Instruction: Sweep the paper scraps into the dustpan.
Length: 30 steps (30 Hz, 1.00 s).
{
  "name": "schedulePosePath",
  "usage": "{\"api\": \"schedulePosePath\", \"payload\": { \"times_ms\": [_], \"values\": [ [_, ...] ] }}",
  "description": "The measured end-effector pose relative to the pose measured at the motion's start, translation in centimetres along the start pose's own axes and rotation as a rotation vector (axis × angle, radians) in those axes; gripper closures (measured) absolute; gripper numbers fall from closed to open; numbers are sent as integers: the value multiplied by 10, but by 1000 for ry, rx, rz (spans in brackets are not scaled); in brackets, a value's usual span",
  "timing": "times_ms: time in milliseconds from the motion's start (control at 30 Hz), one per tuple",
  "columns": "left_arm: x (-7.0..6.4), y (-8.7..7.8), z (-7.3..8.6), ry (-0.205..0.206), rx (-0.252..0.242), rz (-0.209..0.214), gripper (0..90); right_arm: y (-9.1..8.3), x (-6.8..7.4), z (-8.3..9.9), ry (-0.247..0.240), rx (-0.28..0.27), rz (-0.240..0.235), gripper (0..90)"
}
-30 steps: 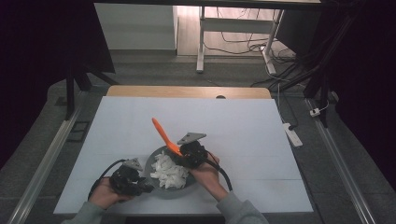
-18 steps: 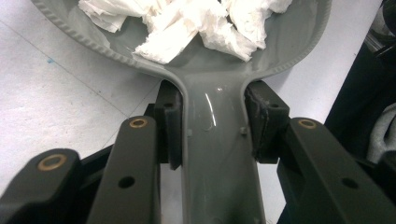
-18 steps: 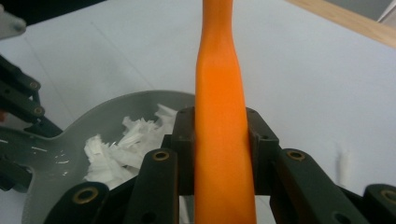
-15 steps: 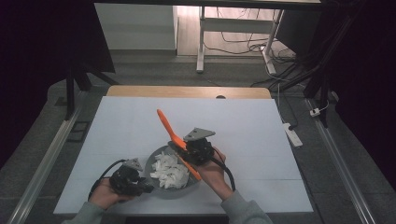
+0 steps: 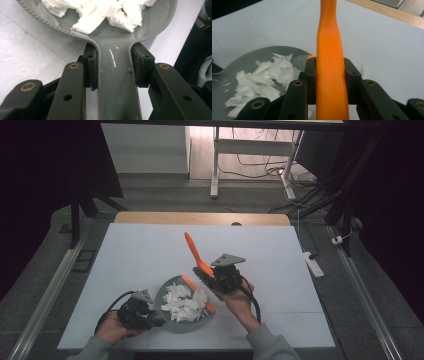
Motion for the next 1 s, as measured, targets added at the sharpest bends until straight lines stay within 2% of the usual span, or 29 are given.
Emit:
{"api": "schedulePosePath", "payload": {
  "times_ms": [167, 400, 767, 1000],
  "values": [
    [0, 0, 0, 0, -1, 0, 618, 1, -13, 8, 24, 21, 33, 704],
    [0, 0, 0, 0, -2, -1, 618, -7, -20, 25, 46, 34, 41, 704],
    [0, 0, 0, -11, -15, -4, 618, -24, -28, 36, 49, -4, 23, 704],
    [1, -3, -1, -26, -42, -12, 618, -36, -30, 38, 42, -28, 9, 704]
  ]
}}
Point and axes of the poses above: each handheld gripper's, and its own axes: y roughly forward along the jaws, z roughly out of its underside, x roughly to its left, the point moved 5 cm from there along y, roughly forward along the jaws, and after that the axes turned 10 degrees about -z, right-handed, at the moved point
